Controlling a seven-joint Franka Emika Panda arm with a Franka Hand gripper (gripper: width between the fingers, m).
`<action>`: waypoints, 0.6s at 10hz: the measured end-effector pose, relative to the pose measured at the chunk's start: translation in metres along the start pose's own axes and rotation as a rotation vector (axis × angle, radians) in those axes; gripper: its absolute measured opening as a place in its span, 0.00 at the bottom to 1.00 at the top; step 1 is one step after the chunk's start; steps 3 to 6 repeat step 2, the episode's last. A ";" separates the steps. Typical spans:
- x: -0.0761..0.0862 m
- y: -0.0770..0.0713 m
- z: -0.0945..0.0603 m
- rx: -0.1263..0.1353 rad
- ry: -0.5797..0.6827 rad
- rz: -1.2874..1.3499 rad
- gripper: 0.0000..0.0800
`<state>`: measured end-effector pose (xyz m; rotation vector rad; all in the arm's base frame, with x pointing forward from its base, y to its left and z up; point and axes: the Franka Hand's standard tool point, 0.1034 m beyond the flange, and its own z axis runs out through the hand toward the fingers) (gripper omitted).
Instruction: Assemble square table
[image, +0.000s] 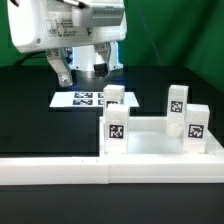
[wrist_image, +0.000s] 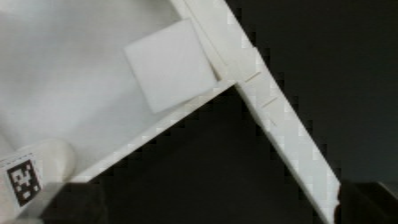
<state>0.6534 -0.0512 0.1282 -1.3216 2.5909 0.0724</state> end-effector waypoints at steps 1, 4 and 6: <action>0.000 0.000 0.000 -0.001 0.001 0.000 0.81; 0.001 0.000 0.001 -0.001 0.001 0.000 0.81; 0.001 0.000 0.001 -0.001 0.001 0.000 0.81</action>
Offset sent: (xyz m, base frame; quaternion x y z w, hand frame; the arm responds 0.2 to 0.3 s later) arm 0.0000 0.0000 0.0000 0.0000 0.0000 0.0000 1.0000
